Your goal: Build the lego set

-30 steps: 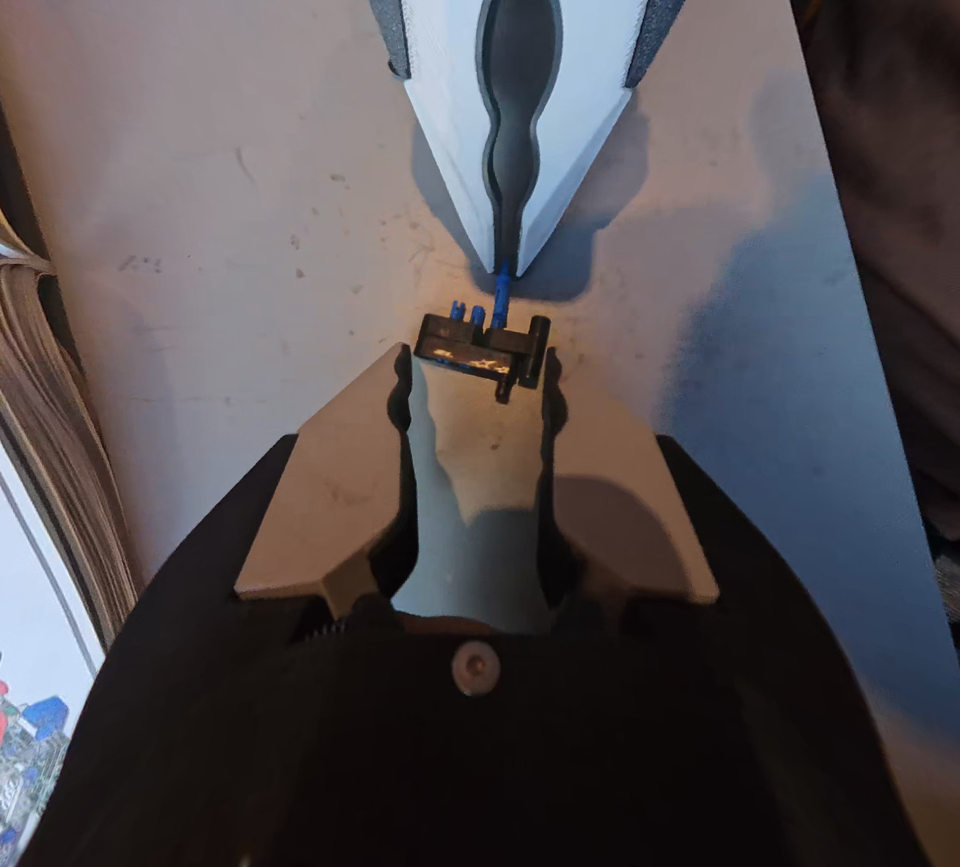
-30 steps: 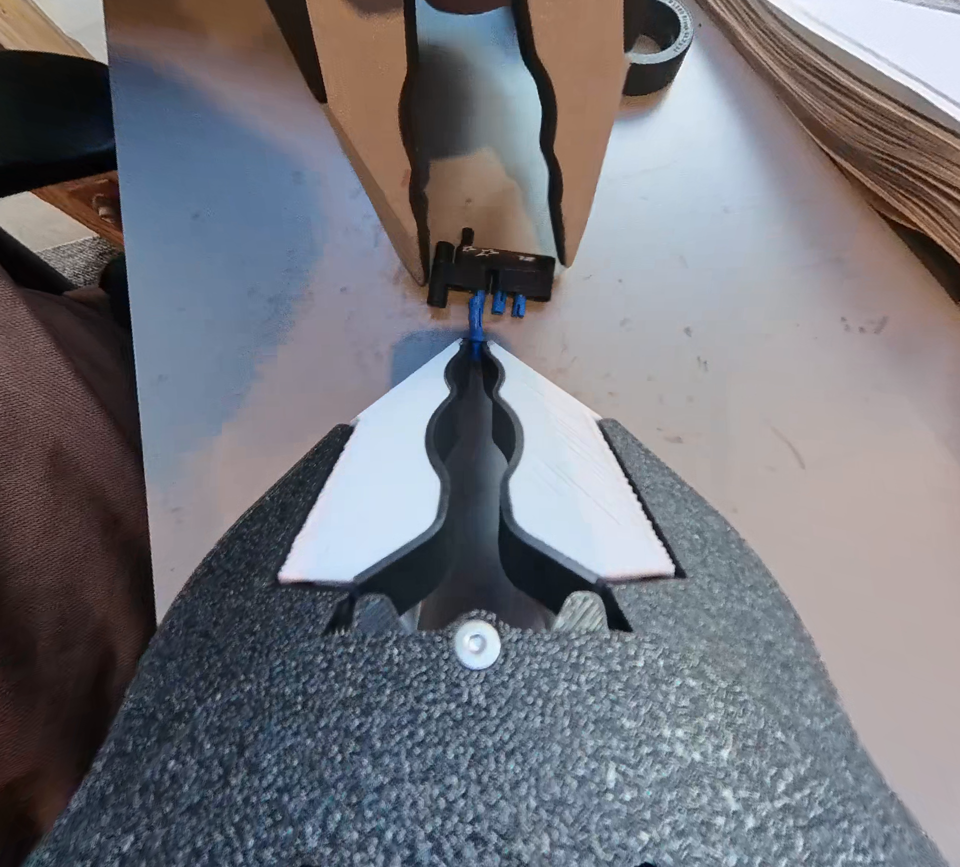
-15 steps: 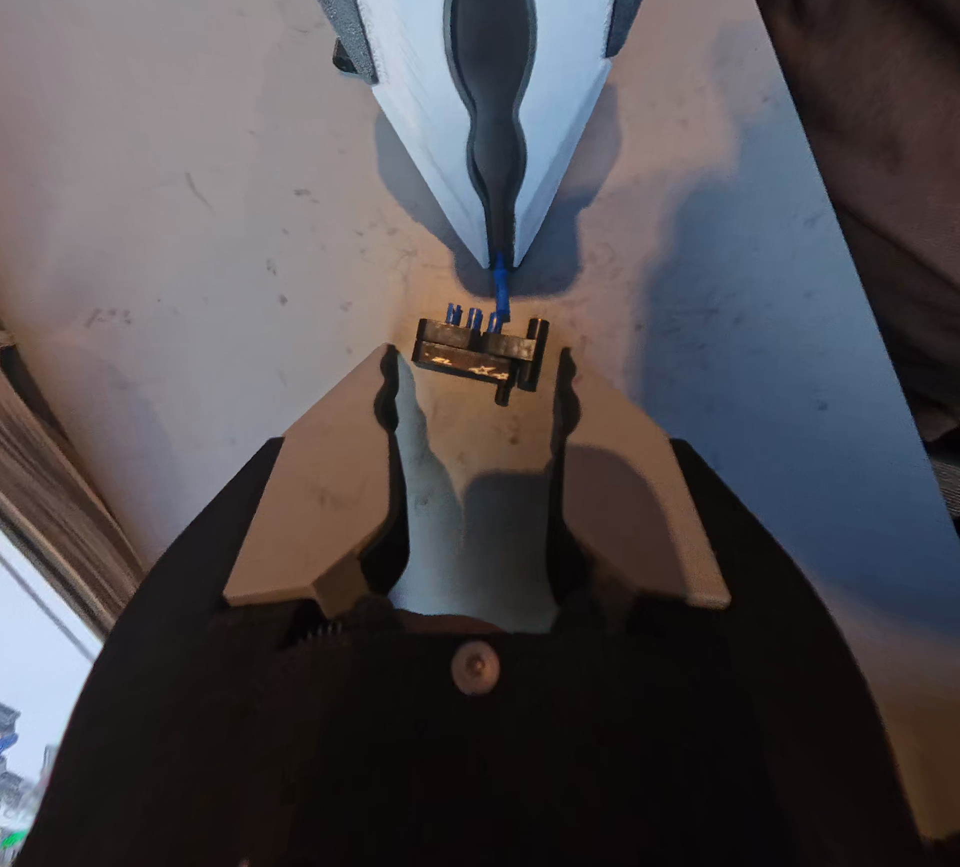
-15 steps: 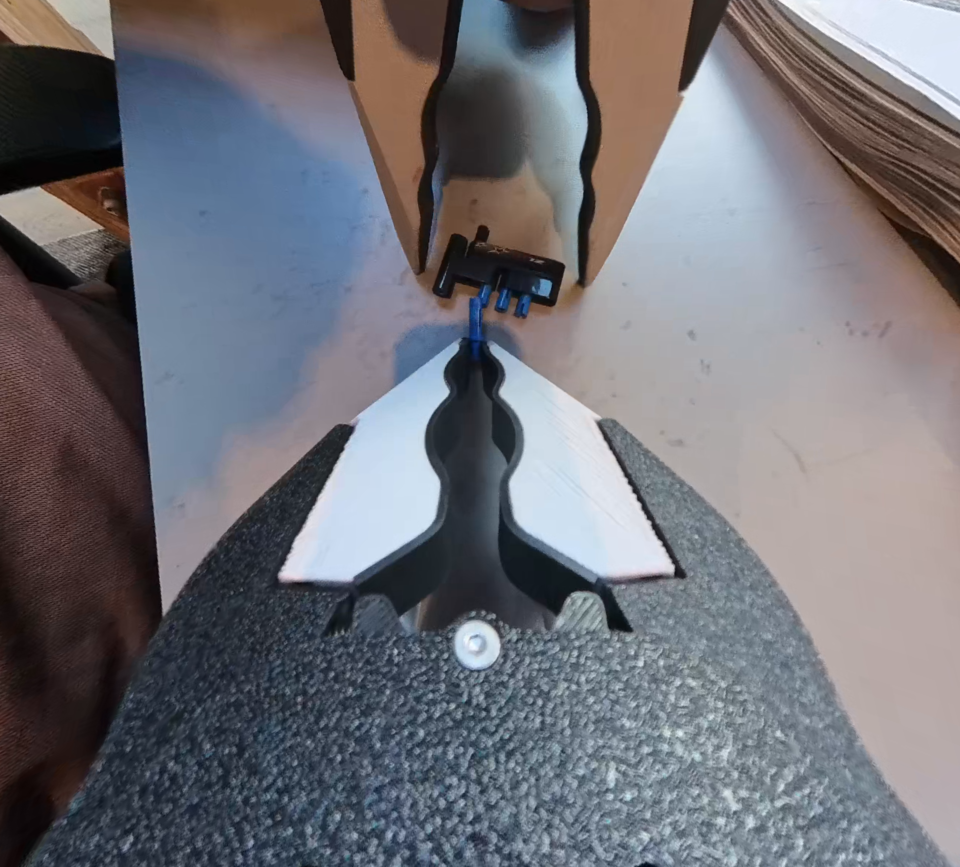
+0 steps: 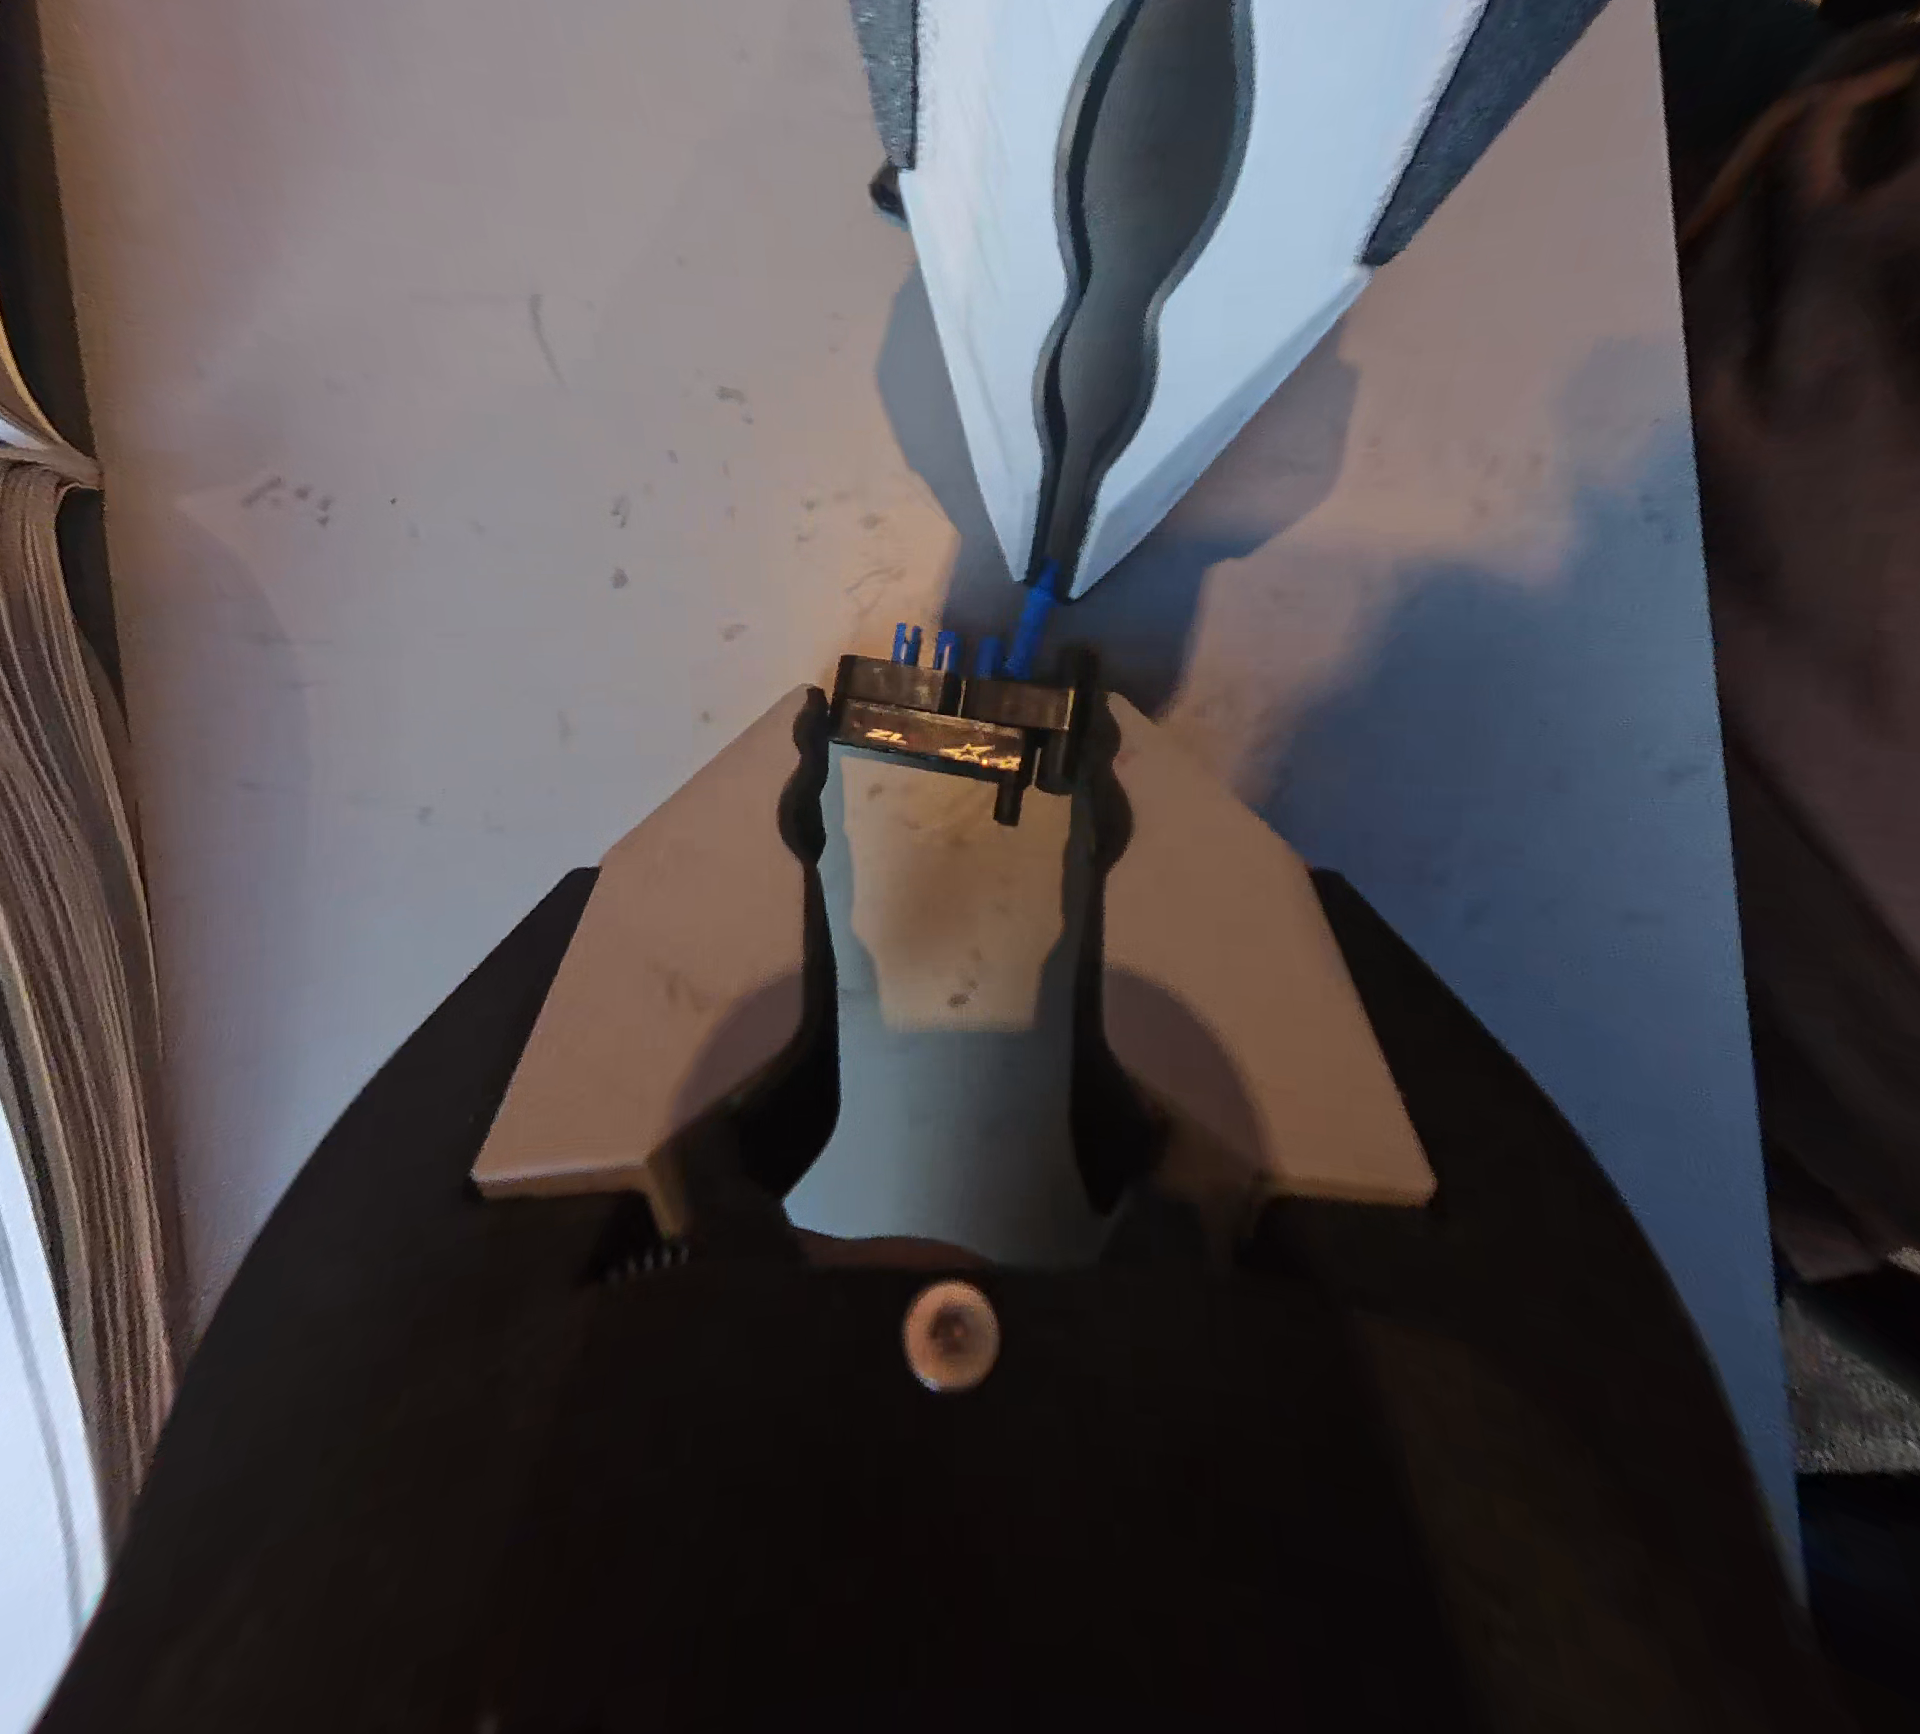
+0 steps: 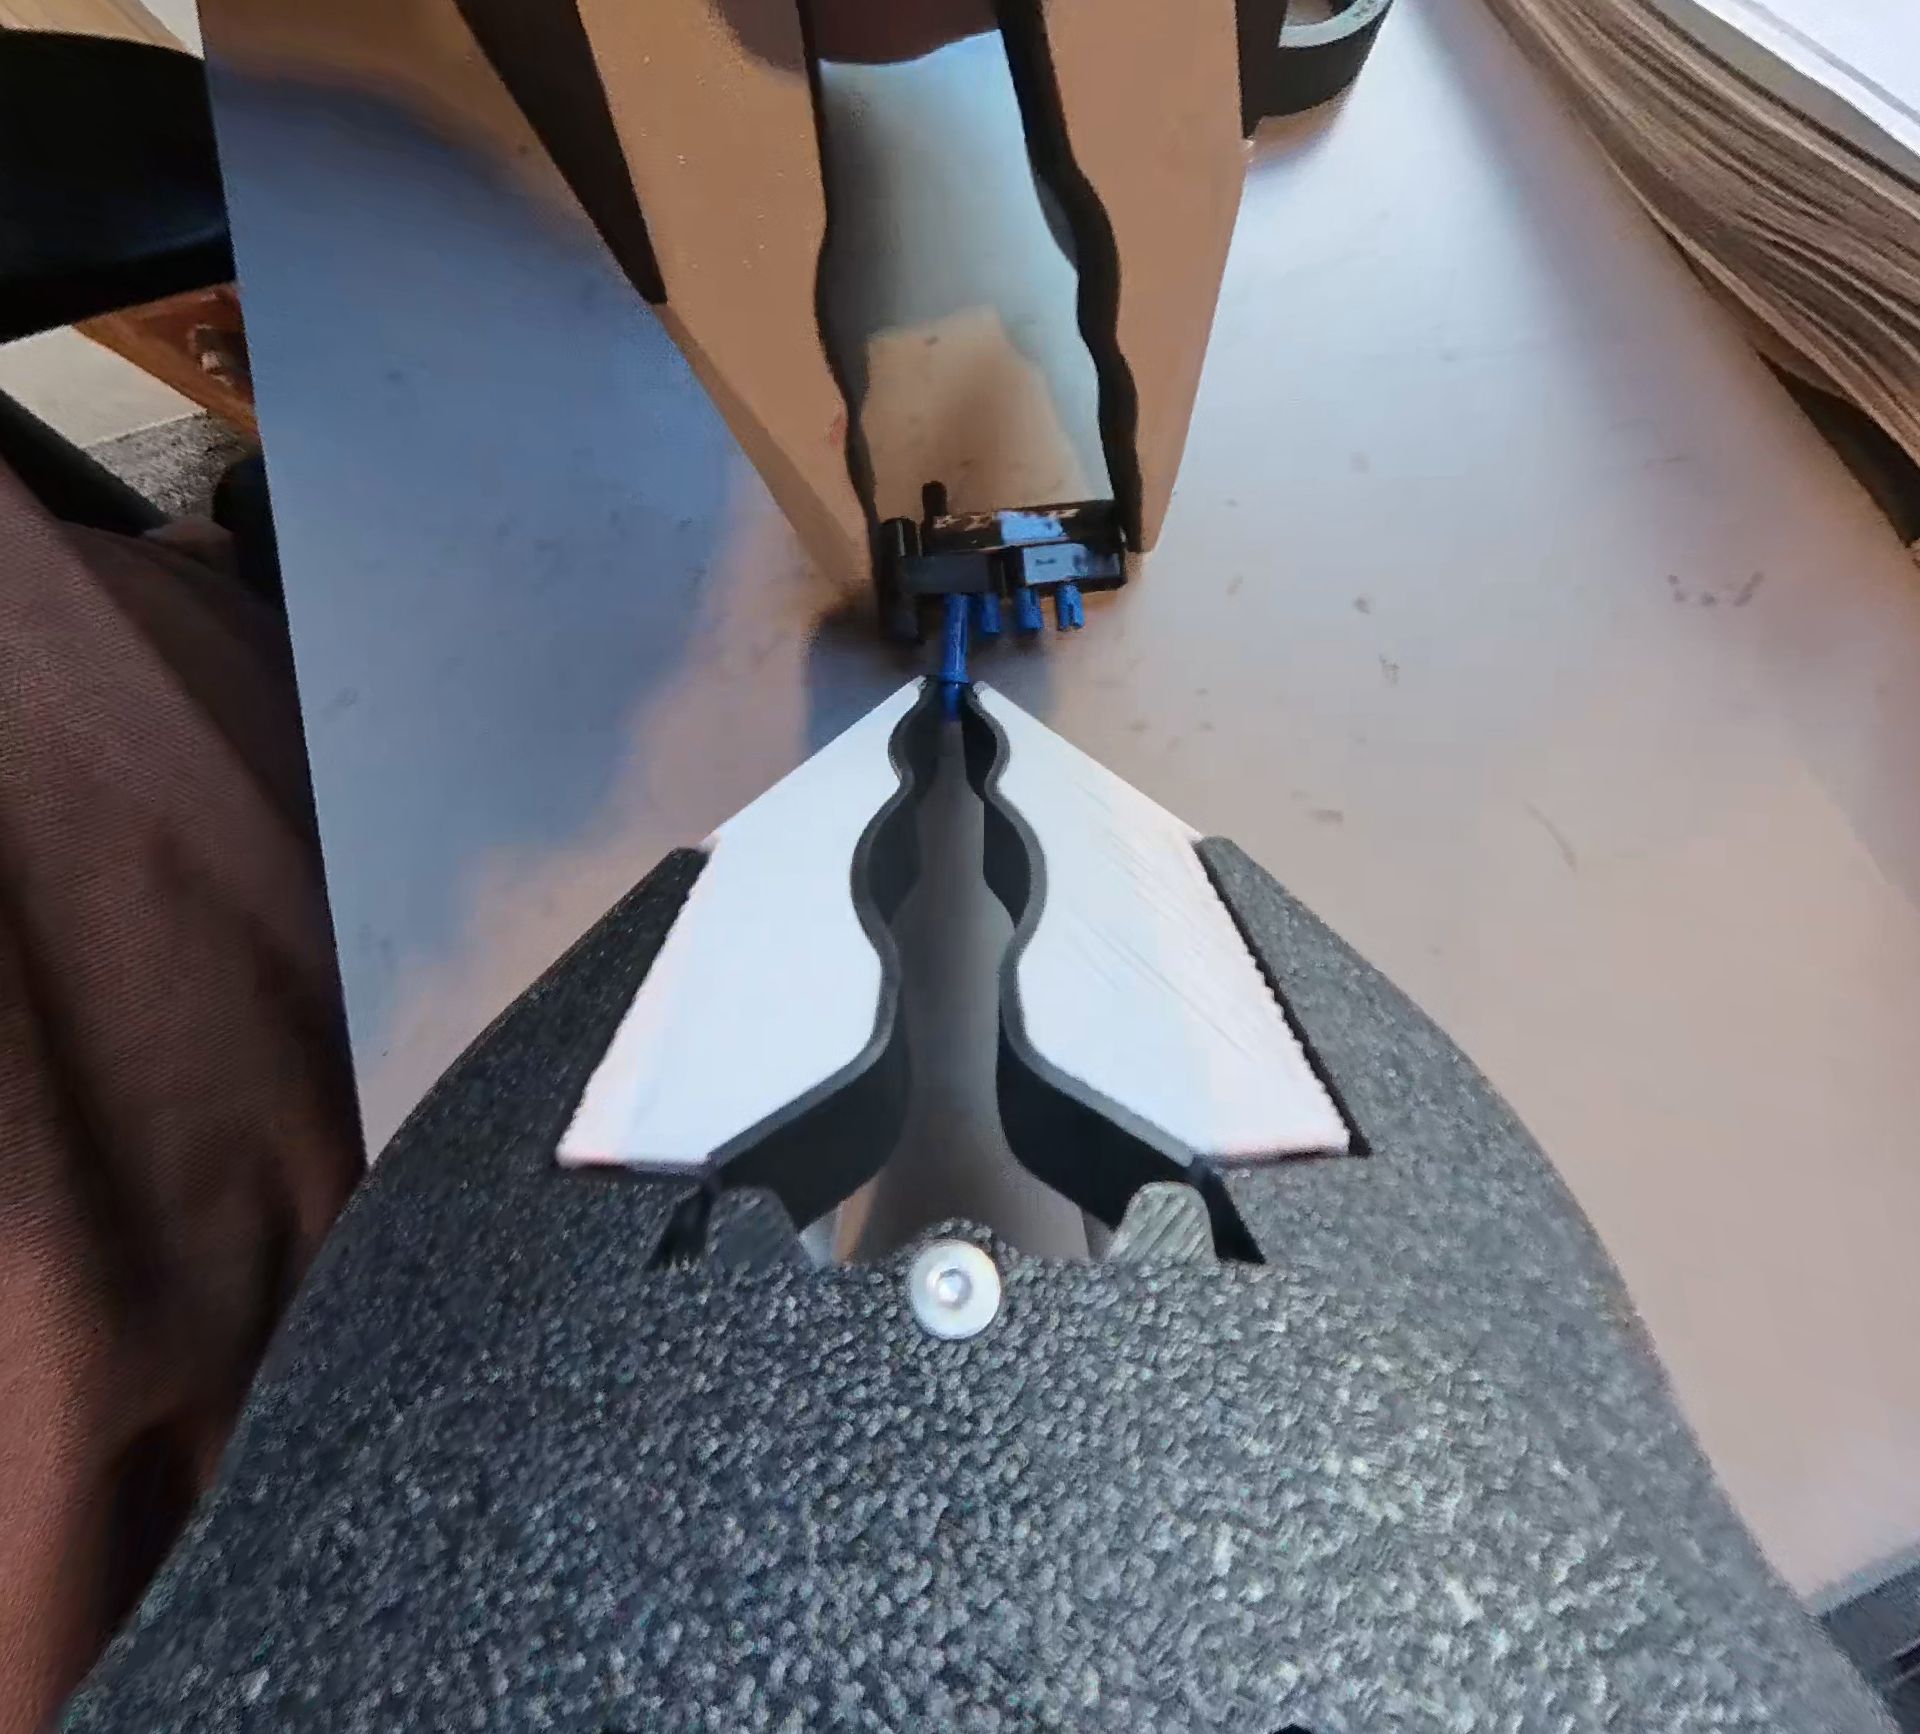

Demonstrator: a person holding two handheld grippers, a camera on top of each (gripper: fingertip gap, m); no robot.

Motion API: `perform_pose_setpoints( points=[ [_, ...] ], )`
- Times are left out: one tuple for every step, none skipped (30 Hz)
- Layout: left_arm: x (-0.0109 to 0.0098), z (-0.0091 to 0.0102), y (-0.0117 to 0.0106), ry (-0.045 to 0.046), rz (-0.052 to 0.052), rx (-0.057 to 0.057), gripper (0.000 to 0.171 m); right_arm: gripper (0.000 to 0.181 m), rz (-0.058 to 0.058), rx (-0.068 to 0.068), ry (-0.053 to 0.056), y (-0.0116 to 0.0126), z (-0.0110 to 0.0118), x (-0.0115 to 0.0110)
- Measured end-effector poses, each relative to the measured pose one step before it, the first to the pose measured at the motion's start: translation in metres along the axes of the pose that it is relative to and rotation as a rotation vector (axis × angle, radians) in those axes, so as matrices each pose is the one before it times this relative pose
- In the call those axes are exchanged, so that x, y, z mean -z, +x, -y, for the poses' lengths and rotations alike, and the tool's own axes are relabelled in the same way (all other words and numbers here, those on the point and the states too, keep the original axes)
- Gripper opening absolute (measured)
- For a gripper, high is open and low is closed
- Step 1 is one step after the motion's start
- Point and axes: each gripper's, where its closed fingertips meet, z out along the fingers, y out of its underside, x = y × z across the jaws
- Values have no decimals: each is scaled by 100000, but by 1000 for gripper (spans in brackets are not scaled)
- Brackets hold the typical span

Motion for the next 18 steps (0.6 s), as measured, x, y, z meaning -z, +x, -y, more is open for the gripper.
perform_pose_setpoints(
  points=[
    [-19,46,-13,1294,291,372,47,4,259,492,-1253,-107,-144,0],
    [-21,19,-7,1276,53,152,47,4,-269,526,-1360,6,-170,-19],
    [-14,20,-8,1120,-50,85,47,4,-374,430,-1152,68,-144,-40],
    [-3,9,-2,862,-75,-143,46,4,258,138,-382,21,-7,-23],
    [-7,15,4,617,-149,-314,46,4,625,-104,-397,27,18,-28],
    [-22,19,-14,627,-151,-348,46,4,855,117,-598,15,28,-31],
    [-29,37,-11,781,-241,-91,46,4,1252,632,-529,-44,91,-28],
    [-40,35,-14,785,-259,-50,46,4,1477,967,-511,-74,103,-12],
    [0,4,-23,509,-264,-103,46,4,799,1175,-1036,50,13,-23],
    [3,-1,11,484,-76,-278,46,4,628,994,-1099,120,-31,-22],
    [4,-2,-3,478,84,-155,46,4,1176,749,-795,20,-28,-24],
    [0,3,0,479,103,30,46,4,1215,747,-469,-15,-10,-14],
    [-5,4,3,623,168,-138,46,4,1062,1060,-274,-44,1,5],
    [-5,11,12,702,117,-228,46,4,991,1100,-193,-43,2,-7],
    [5,7,2,572,67,-46,46,4,1193,679,-195,-56,2,-3],
    [-2,-6,21,287,63,8,46,4,1152,209,-367,-19,8,-6],
    [-1,4,5,43,122,-1,46,4,1117,-278,-503,16,18,-10],
    [11,-7,7,51,168,-231,46,4,880,-702,-428,78,10,-4]
  ],
)
